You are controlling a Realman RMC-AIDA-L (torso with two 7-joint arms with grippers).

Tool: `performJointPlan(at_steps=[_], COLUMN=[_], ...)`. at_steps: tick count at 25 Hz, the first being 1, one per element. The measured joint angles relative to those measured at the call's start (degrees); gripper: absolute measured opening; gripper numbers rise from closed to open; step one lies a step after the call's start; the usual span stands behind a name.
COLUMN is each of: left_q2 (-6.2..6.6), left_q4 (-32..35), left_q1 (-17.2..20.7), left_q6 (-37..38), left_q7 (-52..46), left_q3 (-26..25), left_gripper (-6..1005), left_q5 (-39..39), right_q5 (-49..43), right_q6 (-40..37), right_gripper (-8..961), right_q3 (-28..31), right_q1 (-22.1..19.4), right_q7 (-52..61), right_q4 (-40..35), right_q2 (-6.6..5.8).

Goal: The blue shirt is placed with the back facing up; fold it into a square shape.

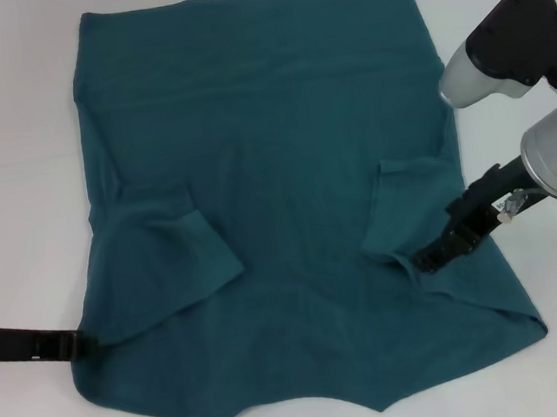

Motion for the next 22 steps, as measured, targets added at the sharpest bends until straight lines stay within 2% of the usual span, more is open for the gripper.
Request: performJointPlan(at_steps=[10,20,22], left_q2=[0.0,0.0,0.0], left_q4=[-0.08,-0.08,-0.08], left_q1=[-0.23,-0.46,-0.47], left_q6=[-0.08,-0.31,-0.43], left_q7=[1.09,2.07,2.19], left_q3=[0.05,-0.02,-0.15], left_gripper=[32,31,31], left_q5=[-0.17,-0.32,-0.32], right_q5=[-8.47,-11.82,-12.7], right_q6=[-3.81,-9.91,-9.86], right_gripper=[940,941,799], right_q3=[1.24,3.16,3.09], right_q1=[-0.05,-0.21,-0.29], right_q7=[10.87,13.16,13.73], right_q4=[1.3,4.4,5.16], right_q2=[-0.05,-0.13,-0.07])
